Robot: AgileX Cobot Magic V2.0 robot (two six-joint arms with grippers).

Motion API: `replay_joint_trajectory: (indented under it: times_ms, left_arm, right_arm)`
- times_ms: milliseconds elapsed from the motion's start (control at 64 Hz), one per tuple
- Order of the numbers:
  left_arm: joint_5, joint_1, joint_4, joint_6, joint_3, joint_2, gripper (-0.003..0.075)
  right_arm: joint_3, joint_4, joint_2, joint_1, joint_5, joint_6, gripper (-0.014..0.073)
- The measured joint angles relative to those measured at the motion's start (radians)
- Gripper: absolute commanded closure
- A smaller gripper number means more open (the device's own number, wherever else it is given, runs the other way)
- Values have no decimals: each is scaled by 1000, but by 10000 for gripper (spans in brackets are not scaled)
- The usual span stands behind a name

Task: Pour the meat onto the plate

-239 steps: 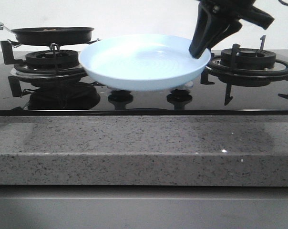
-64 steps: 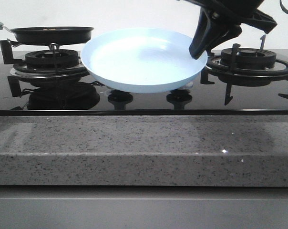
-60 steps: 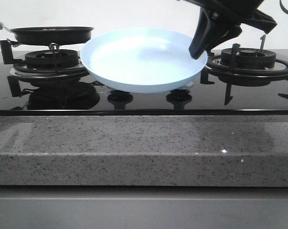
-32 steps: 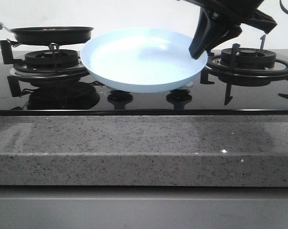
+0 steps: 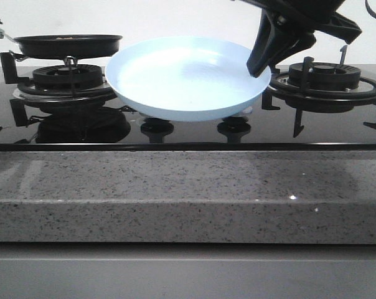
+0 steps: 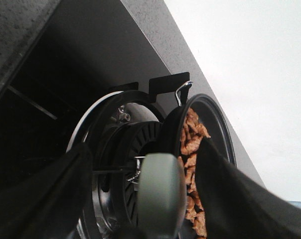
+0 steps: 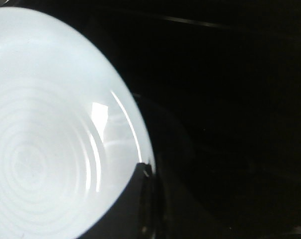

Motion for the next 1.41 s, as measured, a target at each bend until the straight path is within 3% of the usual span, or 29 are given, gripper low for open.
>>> replay_joint_trajectory:
  times_ms: [172, 406, 641, 969, 1406]
  left_arm:
    - [0, 0, -2, 2, 0, 1, 293]
    - [2, 0, -9, 2, 0, 1, 493]
    - [6, 0, -37, 2, -2, 1, 530]
    - [22, 0, -70, 0, -2, 1, 742]
    - [106, 35, -106, 13, -2, 0, 741]
  right_arm:
    - [0, 0, 0, 0, 0, 0, 662]
    - [0, 0, 0, 0, 0, 0, 662]
    - [0, 0, 0, 0, 0, 0, 662]
    - [0, 0, 0, 0, 0, 0, 662]
    - [0, 0, 0, 0, 0, 0, 662]
